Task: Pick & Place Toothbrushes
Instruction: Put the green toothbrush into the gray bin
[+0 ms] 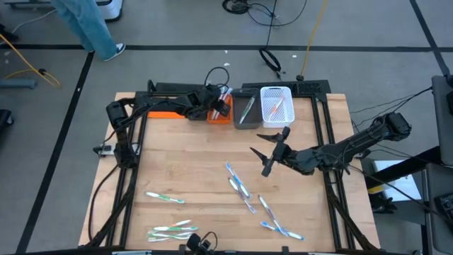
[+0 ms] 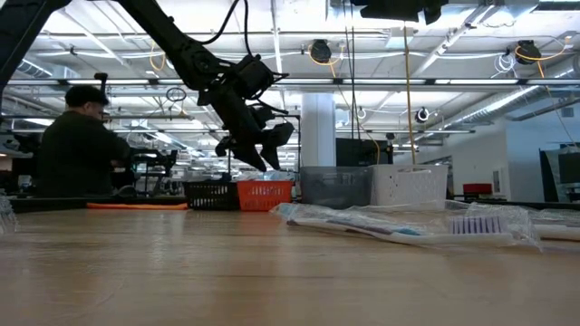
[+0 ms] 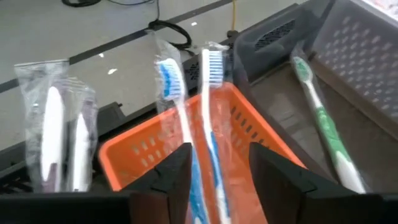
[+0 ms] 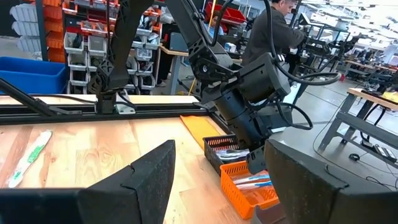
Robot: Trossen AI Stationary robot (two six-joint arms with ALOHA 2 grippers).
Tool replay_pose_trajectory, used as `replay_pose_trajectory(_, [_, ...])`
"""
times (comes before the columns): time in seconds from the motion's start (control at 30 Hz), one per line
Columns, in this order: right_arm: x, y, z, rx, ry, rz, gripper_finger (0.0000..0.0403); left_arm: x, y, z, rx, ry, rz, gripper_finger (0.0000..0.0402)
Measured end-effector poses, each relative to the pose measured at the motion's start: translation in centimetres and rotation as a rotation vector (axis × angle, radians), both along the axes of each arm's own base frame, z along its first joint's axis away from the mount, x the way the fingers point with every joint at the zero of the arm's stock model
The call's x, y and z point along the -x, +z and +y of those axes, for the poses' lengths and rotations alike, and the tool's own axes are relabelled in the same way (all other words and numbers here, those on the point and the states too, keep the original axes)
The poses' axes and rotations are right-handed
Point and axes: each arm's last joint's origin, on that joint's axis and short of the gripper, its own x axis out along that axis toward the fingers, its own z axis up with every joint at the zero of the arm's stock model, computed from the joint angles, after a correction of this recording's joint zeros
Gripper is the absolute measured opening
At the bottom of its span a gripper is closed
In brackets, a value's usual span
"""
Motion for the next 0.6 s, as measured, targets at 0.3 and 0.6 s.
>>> replay_pose_trajectory(0.3, [0.1,-0.5,0.0,-0.028,-0.004,0.026,0.0238,-0.7,0.0,-1.1,0.009,-0.152,0.015,0.0177])
replay_pose_trajectory(0.6, [0.1,-0.6,0.0,-0.043,-0.007,0.029,0.0238,-1.8,0.7,-4.6,-0.022,-0.341,0.076,0.0177])
